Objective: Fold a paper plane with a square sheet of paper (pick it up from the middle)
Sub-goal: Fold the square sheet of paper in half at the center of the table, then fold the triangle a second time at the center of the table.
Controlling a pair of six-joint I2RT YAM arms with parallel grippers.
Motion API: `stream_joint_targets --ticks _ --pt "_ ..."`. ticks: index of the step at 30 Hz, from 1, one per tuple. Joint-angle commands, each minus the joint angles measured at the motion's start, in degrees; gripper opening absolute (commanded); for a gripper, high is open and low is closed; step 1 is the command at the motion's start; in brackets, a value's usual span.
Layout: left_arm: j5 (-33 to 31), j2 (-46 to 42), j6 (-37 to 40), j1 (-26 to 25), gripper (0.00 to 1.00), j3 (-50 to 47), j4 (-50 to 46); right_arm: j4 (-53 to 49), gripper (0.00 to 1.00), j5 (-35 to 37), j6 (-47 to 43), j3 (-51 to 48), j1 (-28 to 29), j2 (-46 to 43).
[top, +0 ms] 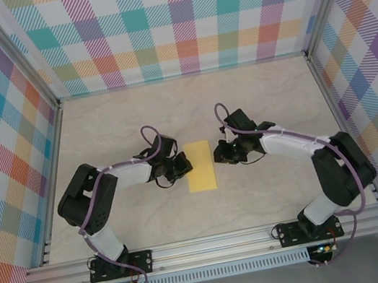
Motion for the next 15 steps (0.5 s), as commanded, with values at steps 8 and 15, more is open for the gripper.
stream_joint_targets --ticks 8,15 --pt "-6.79 -14.06 3.75 -0.18 0.10 -2.40 -9.34 -0.06 0.28 18.89 -0.31 0.33 0.44 -8.45" --pt "-5.49 -17.51 0.92 3.16 0.15 -8.05 -5.05 -5.22 0.30 9.41 -0.10 4.64 -1.01 -0.09"
